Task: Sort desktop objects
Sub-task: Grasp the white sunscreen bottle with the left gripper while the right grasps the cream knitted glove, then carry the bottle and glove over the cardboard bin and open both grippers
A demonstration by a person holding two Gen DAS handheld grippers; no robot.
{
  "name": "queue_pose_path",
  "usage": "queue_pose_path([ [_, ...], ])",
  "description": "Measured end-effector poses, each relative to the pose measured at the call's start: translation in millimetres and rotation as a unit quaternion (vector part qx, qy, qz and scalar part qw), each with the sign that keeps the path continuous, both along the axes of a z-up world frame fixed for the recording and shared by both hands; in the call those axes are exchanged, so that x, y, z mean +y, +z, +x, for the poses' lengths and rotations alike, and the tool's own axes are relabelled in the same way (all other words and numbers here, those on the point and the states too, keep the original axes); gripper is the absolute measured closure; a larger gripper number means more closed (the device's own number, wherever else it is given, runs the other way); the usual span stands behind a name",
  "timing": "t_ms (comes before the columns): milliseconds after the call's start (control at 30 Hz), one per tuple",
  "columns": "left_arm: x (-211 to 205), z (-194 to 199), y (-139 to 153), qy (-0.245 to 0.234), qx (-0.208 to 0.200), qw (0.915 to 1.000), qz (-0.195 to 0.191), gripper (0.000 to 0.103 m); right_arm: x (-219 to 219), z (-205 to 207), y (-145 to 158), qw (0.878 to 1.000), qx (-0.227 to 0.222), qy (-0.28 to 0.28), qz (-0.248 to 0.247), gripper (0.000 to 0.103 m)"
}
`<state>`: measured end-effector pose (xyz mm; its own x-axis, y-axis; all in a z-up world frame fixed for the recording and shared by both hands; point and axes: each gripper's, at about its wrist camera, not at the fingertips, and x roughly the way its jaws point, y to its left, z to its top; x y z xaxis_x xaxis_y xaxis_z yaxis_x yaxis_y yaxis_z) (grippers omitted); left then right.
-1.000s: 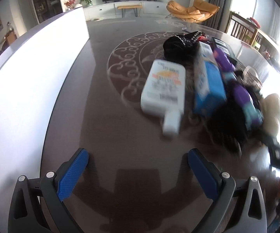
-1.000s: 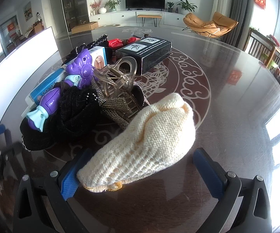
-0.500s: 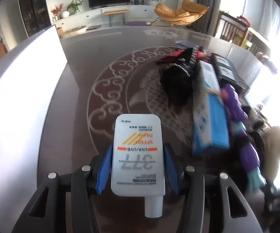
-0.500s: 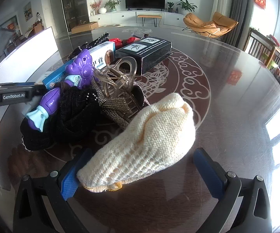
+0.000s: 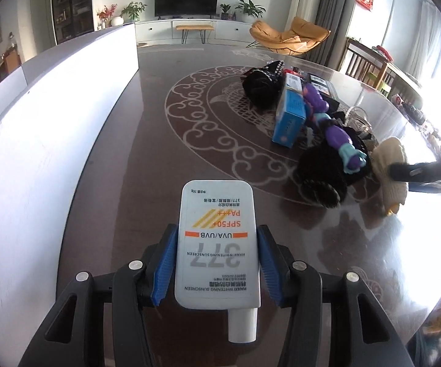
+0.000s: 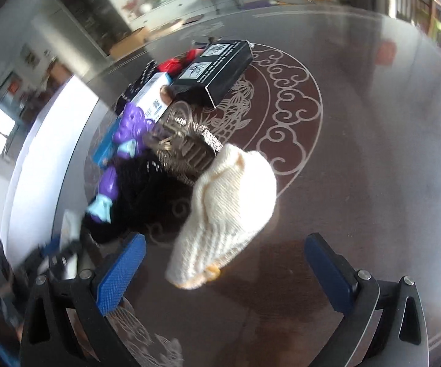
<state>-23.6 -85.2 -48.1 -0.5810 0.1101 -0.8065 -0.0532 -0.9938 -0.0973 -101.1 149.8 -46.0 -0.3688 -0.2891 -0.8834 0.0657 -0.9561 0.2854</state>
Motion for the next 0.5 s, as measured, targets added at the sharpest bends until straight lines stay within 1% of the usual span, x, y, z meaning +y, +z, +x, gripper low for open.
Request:
queue_pose_path([
  [33, -1, 0, 1, -0.002, -0.002, 1.0000, 0.005, 0.052, -13, -5, -8, 0.999, -0.013, 0.007, 0.053, 0.006],
  [67, -3, 4, 3, -0.001, -0.002, 0.9999, 0.014, 0.052, -21, -1, -10, 0.996, -0.009, 0.009, 0.085, 0.027],
  [100, -6, 9, 6, -0.001, 0.004, 0.9998, 0.020, 0.052, -27, 2, -8, 0.994, 0.009, 0.023, 0.109, 0.043],
  [133, -8, 14, 9, -0.002, 0.008, 0.9997, 0.022, 0.052, -29, 7, -6, 0.993, 0.011, 0.034, 0.110, 0.066],
  [200, -10, 22, 17, -0.006, 0.022, 0.9993, 0.029, 0.052, -23, 15, 1, 0.993, 0.020, 0.038, 0.109, 0.067],
  [300, -15, 32, 41, -0.009, 0.040, 0.9969, 0.066, 0.052, -22, 27, 22, 0.992, 0.036, 0.058, 0.105, 0.067],
  [333, -20, 37, 57, -0.010, 0.053, 0.9946, 0.089, 0.052, -26, 28, 34, 0.992, 0.039, 0.069, 0.095, 0.067],
  [367, -24, 39, 69, -0.009, 0.061, 0.9927, 0.104, 0.052, -30, 31, 48, 0.992, 0.045, 0.081, 0.088, 0.067],
  [400, -33, 46, 87, -0.007, 0.074, 0.9899, 0.121, 0.052, -43, 34, 60, 0.991, 0.054, 0.094, 0.084, 0.067],
  [433, -39, 50, 97, -0.006, 0.083, 0.9883, 0.128, 0.052, -58, 36, 75, 0.989, 0.067, 0.110, 0.077, 0.067],
  [467, -52, 55, 114, -0.001, 0.097, 0.9858, 0.137, 0.052, -75, 37, 92, 0.987, 0.079, 0.127, 0.068, 0.067],
  [500, -64, 59, 126, 0.005, 0.107, 0.9845, 0.139, 0.052, -83, 44, 106, 0.984, 0.091, 0.144, 0.056, 0.067],
])
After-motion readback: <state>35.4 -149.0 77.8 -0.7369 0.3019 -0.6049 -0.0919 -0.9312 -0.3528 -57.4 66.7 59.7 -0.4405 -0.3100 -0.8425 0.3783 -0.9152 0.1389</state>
